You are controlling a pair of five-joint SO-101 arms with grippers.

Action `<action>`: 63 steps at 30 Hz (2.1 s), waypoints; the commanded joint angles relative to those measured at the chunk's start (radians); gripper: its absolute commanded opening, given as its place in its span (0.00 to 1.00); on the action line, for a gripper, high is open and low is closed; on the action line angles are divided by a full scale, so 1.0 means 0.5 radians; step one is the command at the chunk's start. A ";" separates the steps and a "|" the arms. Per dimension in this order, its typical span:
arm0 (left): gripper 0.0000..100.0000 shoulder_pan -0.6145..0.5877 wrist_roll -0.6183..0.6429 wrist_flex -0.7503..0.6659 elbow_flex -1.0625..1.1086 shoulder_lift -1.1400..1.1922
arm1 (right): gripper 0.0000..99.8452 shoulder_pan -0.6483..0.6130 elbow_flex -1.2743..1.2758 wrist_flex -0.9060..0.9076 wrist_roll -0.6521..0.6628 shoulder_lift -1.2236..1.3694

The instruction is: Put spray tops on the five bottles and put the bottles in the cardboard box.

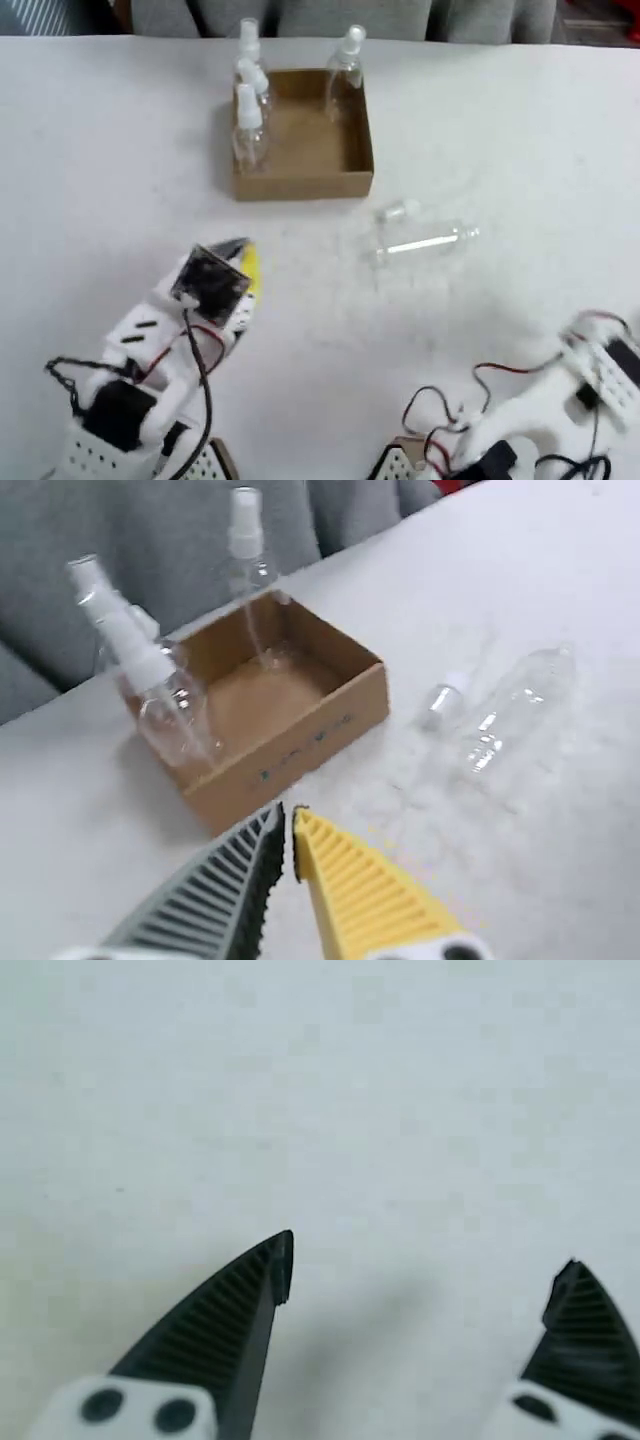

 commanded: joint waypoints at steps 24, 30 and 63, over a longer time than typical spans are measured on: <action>0.02 0.327 0.031 -0.288 -0.279 1.407 | 0.19 -0.833 -1.470 1.306 0.077 0.873; 0.02 -0.075 0.031 -0.500 0.083 1.082 | 0.25 -1.398 -2.007 1.542 -0.503 1.343; 0.02 -0.127 -0.169 -0.862 -0.025 1.680 | 0.00 -1.852 -2.624 1.610 -0.779 2.223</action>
